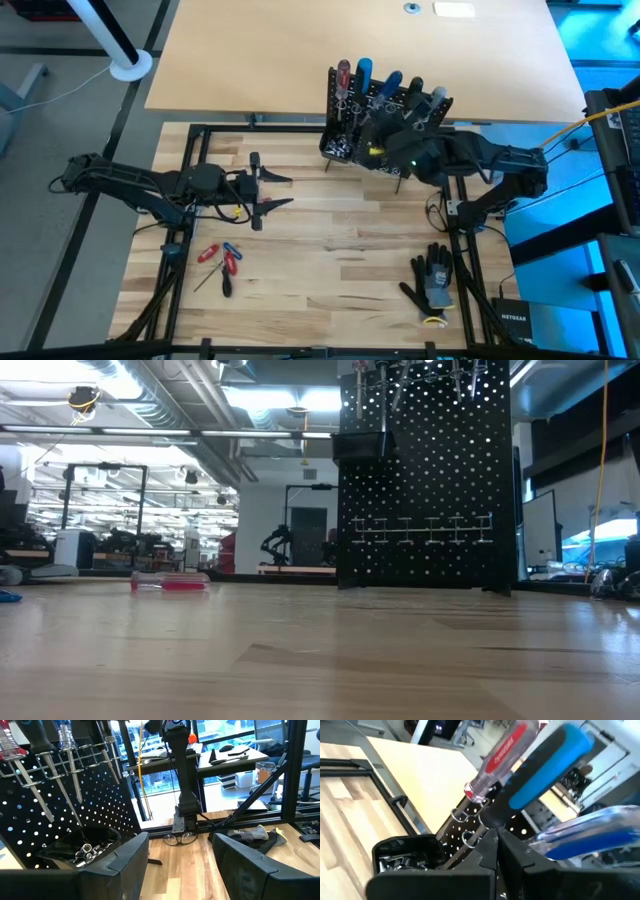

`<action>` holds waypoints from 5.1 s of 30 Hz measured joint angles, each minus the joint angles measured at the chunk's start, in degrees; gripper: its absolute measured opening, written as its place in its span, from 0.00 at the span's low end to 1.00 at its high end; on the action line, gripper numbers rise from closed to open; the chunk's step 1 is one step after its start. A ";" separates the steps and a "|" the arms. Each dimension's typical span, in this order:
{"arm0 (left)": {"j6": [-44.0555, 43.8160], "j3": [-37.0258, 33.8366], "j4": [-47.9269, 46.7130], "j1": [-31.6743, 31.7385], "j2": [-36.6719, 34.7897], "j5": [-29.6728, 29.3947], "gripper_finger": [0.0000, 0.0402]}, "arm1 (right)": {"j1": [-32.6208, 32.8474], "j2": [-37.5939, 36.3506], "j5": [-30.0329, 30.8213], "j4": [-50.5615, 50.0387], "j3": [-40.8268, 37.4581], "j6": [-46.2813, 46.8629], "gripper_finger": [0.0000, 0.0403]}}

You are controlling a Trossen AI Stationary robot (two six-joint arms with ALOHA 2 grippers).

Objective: Hang tools onto peg board
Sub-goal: Hang the blue screwdriver on the black pegboard, then hang the red screwdriver on the black pegboard

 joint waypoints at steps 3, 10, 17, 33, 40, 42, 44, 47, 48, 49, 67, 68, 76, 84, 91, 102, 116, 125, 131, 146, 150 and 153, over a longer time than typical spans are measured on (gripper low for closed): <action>-0.15 0.00 -0.02 0.00 0.00 0.00 0.52 | 1.85 -0.58 2.79 -0.42 0.00 -1.15 0.03; -0.96 0.00 -0.04 0.00 0.00 0.00 0.52 | 1.99 -1.54 5.01 -4.62 0.00 -1.01 0.03; -0.85 0.00 -0.09 0.00 0.00 0.00 0.52 | -0.14 -1.36 7.16 -5.88 0.00 -0.38 0.03; -0.57 0.00 -0.09 0.00 0.00 0.00 0.52 | -5.75 -1.33 6.52 -10.69 0.00 6.89 0.03; -0.76 0.00 -0.04 0.00 0.00 0.00 0.52 | -6.75 -1.31 5.28 -9.12 0.00 6.63 0.03; -0.78 0.00 -0.03 0.01 0.00 0.00 0.52 | -6.75 -1.31 5.14 -7.43 0.00 6.58 0.03; -0.69 0.00 -0.02 0.00 0.00 0.00 0.52 | -6.75 -1.31 5.08 -5.43 0.00 5.84 0.03; -0.56 0.00 -0.02 0.01 0.00 0.00 0.52 | -6.74 -1.31 4.81 -3.38 0.00 3.82 0.03; -0.57 0.00 -0.02 0.00 0.00 0.00 0.52 | -6.72 -1.31 4.61 -3.07 0.00 3.66 0.03; -0.57 0.00 -0.02 0.00 0.00 0.00 0.52 | -6.72 -1.31 4.28 -3.03 0.00 3.60 0.03; -0.37 0.00 -0.23 0.00 0.00 0.00 0.52 | -5.15 -1.25 3.24 -2.25 -0.02 3.78 0.03; 0.00 0.00 -0.38 0.00 0.00 0.00 0.52 | -4.27 -1.34 3.26 -2.12 -0.02 3.90 0.03; 0.03 0.00 -0.96 0.12 0.00 0.00 0.52 | 6.47 -1.88 3.80 -0.81 -0.02 6.50 0.03; -0.04 0.00 -2.18 0.11 -0.02 0.00 0.52 | 18.14 -0.71 -9.88 -3.70 0.00 19.69 0.03; -2.04 0.01 -8.27 0.11 -0.01 0.01 0.52 | 25.51 5.63 -13.92 -13.54 -0.02 31.91 0.03; -27.64 0.07 -46.20 -2.32 -0.02 -0.03 0.52 | 30.32 14.80 -2.86 -14.88 -13.99 47.41 0.03; -38.15 -3.25 -57.27 -0.12 0.63 -0.29 0.52 | 30.15 14.84 -7.32 18.86 -37.17 46.78 0.03; -32.68 -4.15 -54.68 9.35 8.63 0.81 0.52 | 30.13 14.81 -10.47 19.60 -37.94 48.08 0.03; -29.24 -4.15 -56.19 13.80 14.82 3.73 0.52 | 30.15 14.80 -9.61 19.34 -37.94 48.17 0.03; -22.40 -4.13 -51.88 17.84 26.04 11.42 0.48 | 30.15 14.80 -9.63 19.37 -37.94 48.14 0.03; -21.93 -3.94 -51.76 17.86 27.10 11.66 0.38 | 30.15 14.80 -9.65 19.48 -37.94 48.15 0.03; -21.75 -3.94 -51.60 17.85 27.08 11.63 0.28 | 30.15 14.80 -9.96 19.65 -37.94 48.16 0.03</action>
